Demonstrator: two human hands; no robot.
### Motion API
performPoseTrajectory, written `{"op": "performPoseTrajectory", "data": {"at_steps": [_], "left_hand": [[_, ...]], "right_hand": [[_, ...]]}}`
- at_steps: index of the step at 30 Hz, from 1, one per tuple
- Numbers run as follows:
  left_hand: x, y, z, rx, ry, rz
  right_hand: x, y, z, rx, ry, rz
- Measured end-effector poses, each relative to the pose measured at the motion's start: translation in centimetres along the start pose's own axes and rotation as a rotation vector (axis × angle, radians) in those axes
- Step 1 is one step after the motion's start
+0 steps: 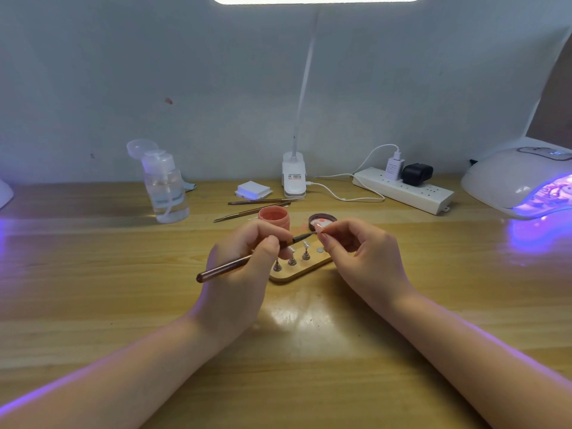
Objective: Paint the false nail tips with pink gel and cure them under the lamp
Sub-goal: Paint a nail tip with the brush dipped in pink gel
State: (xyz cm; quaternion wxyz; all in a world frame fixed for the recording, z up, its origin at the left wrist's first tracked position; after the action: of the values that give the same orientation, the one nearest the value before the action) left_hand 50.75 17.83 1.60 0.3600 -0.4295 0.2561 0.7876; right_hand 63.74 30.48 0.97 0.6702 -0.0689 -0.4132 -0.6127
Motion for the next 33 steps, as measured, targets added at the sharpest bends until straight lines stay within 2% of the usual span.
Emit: {"op": "performPoseTrajectory", "data": {"at_steps": [5, 11, 17, 22, 26, 33], "left_hand": [[0.18, -0.35, -0.05, 0.023, 0.054, 0.01], [-0.03, 0.01, -0.01, -0.024, -0.008, -0.007], [0.04, -0.43, -0.07, 0.043, 0.05, 0.001], [-0.06, -0.14, -0.14, -0.006, 0.004, -0.009], [0.19, -0.38, -0.12, 0.029, 0.051, 0.016], [-0.07, -0.15, -0.25, 0.009, 0.006, 0.015]], "right_hand": [[0.06, 0.03, -0.01, 0.005, -0.003, 0.005], [0.07, 0.07, -0.02, -0.001, -0.003, 0.015], [0.08, 0.07, 0.01, 0.004, 0.004, 0.006], [0.08, 0.04, 0.02, -0.003, 0.005, -0.004], [0.11, -0.01, -0.03, -0.003, 0.005, -0.002], [0.0, -0.01, 0.01, -0.015, 0.007, 0.006]]}}
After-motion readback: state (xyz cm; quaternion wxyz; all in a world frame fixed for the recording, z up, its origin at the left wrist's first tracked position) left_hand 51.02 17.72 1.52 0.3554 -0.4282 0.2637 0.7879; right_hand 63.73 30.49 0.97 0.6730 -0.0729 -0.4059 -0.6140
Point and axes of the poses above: each hand's wrist, its own z-axis towards the middle knuckle, its own y-axis out of the back of the hand, x = y × z, the point moved 2 cm from there along z, towards the middle knuckle, and after that the axes turned 3 degrees about y, right-handed, at the moved point
